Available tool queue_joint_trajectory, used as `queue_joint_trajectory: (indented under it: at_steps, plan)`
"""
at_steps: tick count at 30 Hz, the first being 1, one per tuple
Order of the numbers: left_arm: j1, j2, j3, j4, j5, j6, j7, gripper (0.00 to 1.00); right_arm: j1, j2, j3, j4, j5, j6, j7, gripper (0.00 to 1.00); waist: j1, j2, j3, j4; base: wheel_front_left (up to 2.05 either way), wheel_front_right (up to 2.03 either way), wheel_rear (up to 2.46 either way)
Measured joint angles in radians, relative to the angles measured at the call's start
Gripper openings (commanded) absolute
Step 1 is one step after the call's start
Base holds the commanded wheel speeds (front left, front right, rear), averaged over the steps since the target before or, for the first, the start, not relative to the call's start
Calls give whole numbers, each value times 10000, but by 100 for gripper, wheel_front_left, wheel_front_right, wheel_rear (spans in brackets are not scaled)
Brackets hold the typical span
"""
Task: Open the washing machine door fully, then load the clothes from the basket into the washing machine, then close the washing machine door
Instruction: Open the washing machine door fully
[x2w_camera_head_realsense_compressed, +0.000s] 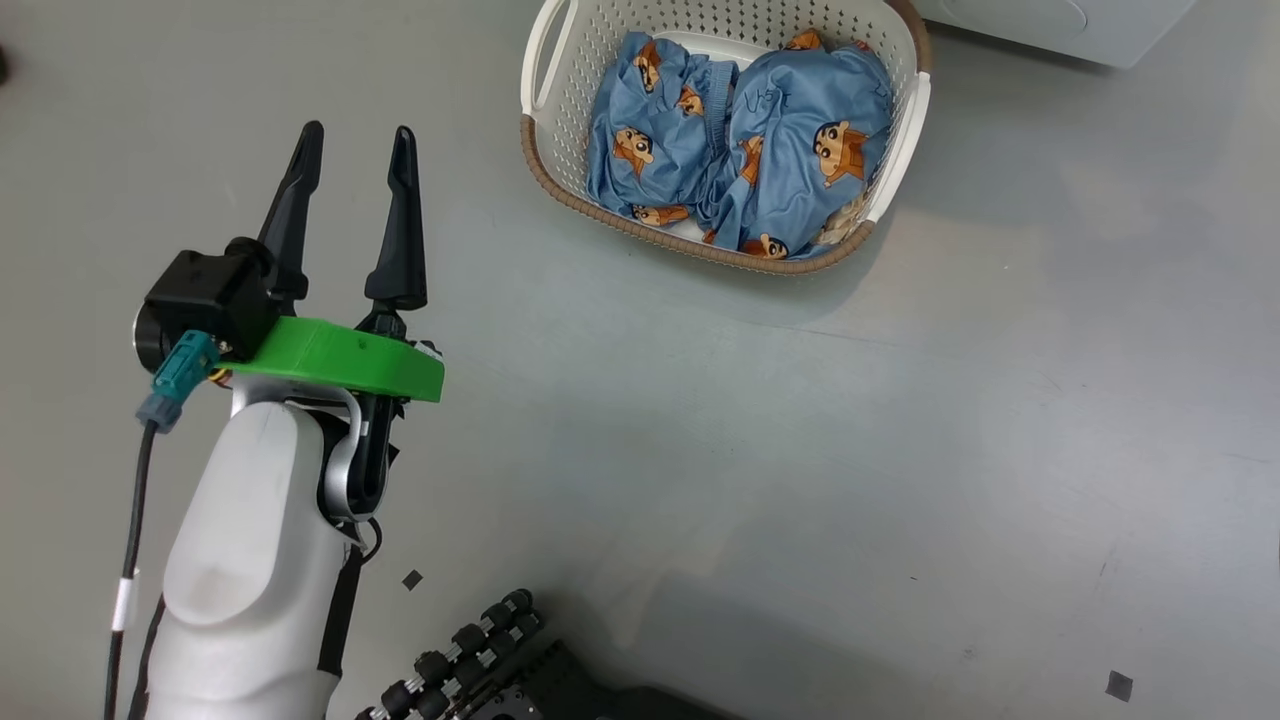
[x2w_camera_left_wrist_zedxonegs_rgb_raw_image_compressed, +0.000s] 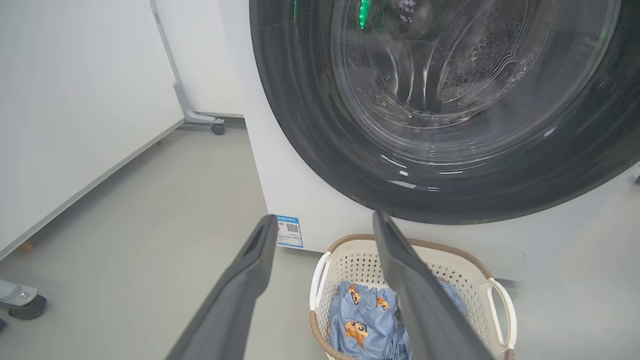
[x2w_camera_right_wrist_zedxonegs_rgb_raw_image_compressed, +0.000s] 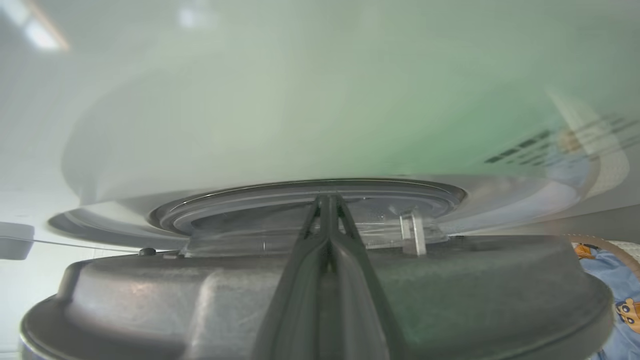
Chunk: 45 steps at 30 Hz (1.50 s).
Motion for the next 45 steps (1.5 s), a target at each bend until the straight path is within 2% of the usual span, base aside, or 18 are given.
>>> queue_joint_trajectory:
  at_steps: [13,32,45]
  plan:
    - [-80,-8,50,-201,255,0,0,100,753,107,226,35,1045,98,2247,0,0,0,-412,-118,0,0,0]
    - [162,8,79,-234,339,0,-2,100,2048,238,401,-270,2079,88,4947,0,-1,0,-1083,-289,0,0,0]
    - [182,69,50,-307,428,0,-2,100,2886,456,884,-746,2380,86,6228,0,-1,0,-1282,-371,0,0,0]
